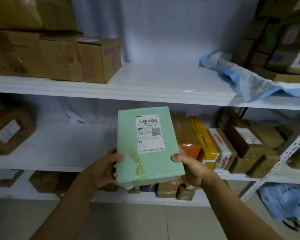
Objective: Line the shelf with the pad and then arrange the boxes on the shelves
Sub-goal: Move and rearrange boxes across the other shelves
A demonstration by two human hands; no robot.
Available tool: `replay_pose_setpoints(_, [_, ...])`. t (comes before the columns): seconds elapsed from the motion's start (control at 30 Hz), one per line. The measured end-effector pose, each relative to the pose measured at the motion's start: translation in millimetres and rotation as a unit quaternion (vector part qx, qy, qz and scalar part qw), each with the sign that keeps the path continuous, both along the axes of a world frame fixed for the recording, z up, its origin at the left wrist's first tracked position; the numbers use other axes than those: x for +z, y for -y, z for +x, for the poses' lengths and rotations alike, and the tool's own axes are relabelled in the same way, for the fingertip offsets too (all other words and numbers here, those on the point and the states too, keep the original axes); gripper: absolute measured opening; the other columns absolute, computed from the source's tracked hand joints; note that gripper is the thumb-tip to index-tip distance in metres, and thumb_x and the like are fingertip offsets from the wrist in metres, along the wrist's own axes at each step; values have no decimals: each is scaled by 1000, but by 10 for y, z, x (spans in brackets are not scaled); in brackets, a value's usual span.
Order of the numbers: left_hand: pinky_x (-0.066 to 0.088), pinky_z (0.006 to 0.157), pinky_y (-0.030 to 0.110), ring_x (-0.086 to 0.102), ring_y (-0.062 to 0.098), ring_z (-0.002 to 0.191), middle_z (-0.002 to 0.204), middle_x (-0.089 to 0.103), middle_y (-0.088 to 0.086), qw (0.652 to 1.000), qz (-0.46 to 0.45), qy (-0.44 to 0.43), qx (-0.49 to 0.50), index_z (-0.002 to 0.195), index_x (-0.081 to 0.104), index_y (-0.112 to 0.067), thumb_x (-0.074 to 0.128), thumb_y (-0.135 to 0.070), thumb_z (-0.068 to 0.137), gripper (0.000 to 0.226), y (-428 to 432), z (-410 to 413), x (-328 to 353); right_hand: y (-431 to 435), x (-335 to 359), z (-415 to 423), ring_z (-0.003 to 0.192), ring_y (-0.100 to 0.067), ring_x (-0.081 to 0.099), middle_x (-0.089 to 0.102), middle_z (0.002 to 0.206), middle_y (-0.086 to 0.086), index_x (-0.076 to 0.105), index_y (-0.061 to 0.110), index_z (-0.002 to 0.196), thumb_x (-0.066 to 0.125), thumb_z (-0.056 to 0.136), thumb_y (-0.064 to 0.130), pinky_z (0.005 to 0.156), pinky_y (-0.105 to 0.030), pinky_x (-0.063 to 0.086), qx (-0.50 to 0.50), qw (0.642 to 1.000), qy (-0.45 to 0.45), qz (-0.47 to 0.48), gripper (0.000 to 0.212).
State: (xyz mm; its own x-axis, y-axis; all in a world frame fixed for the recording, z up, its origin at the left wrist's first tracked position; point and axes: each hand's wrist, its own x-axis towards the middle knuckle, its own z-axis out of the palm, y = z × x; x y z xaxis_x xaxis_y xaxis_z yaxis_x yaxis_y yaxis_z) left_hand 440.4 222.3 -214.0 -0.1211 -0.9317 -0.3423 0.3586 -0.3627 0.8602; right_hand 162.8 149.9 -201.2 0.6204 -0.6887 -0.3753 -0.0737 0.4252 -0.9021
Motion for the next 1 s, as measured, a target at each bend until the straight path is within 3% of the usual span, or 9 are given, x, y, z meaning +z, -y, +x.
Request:
replay_pose_setpoints(0.1, [44, 88, 66, 55, 40, 112, 125, 58, 16, 994, 96, -30, 36, 123, 60, -10, 85, -32, 49, 81, 137, -32, -205, 131, -183, 138, 114, -37, 53, 59, 127, -14, 53, 40, 123, 74, 53, 46, 77, -45, 52, -63, 996, -39, 41, 74])
replay_pose_setpoints(0.2, [55, 61, 49, 63, 34, 88, 102, 68, 14, 986, 139, -19, 85, 114, 61, -11, 56, -34, 88, 36, 354, -116, -337, 253, -179, 325, 95, -29, 60, 65, 108, -9, 50, 34, 126, 68, 72, 39, 69, -37, 50, -125, 988, -74, 53, 57])
replay_pose_setpoints(0.27, [55, 50, 42, 64, 31, 79, 95, 69, 12, 982, 148, 17, 112, 115, 59, -13, 45, -35, 96, 32, 586, -148, -407, 417, -131, 453, 83, -23, 60, 63, 99, -5, 45, 33, 126, 65, 81, 29, 59, -30, 48, -174, 980, -92, 36, 50])
replay_pose_setpoints(0.4, [52, 84, 56, 61, 31, 104, 125, 61, 7, 976, 113, 116, 142, 127, 52, -25, 44, -29, 99, 29, 1189, -164, -499, 957, -111, 743, 97, -31, 62, 59, 114, -9, 31, 28, 140, 76, 66, 30, 76, -43, 57, -254, 960, -113, -18, 86])
replay_pose_setpoints(0.47, [44, 96, 42, 53, 24, 120, 139, 52, -2, 980, 81, 148, 105, 140, 43, -28, 42, -28, 100, 40, 1488, -206, -461, 1242, -96, 859, 111, -33, 51, 47, 124, -10, 19, 35, 147, 75, 50, 47, 92, -46, 50, -280, 935, -208, -67, 112])
replay_pose_setpoints(0.6, [35, 87, 32, 49, 18, 111, 125, 53, -2, 979, 109, 163, 54, 139, 44, -22, 39, -45, 98, 47, 1998, -320, -397, 1734, -108, 1046, 127, -41, 28, 27, 135, -14, 12, 43, 146, 70, 63, 58, 99, -50, 38, -278, 869, -381, -147, 102])
replay_pose_setpoints(0.7, [48, 89, 36, 59, 25, 109, 129, 60, 10, 981, 142, 125, 50, 133, 51, -16, 43, -53, 93, 55, 2272, -343, -510, 1974, -154, 1165, 127, -41, 27, 27, 137, -14, 17, 43, 143, 67, 65, 64, 99, -53, 40, -268, 847, -431, -159, 96])
replay_pose_setpoints(0.9, [46, 96, 47, 60, 28, 105, 119, 64, 8, 979, 194, 57, 36, 127, 57, -21, 51, -80, 66, 85, 2540, -427, -618, 2105, -9, 1223, 133, -40, 23, 20, 145, -12, 21, 35, 141, 63, 56, 79, 95, -51, 40, -173, 796, -544, -204, 104])
replay_pose_setpoints(1.0, [47, 85, 42, 61, 26, 92, 93, 71, 7, 981, 182, 55, 35, 108, 65, -20, 46, -77, 73, 70, 2585, -440, -603, 2066, 35, 1174, 135, -42, 25, 22, 147, -15, 15, 34, 144, 52, 52, 90, 98, -52, 37, -111, 787, -578, -187, 114])
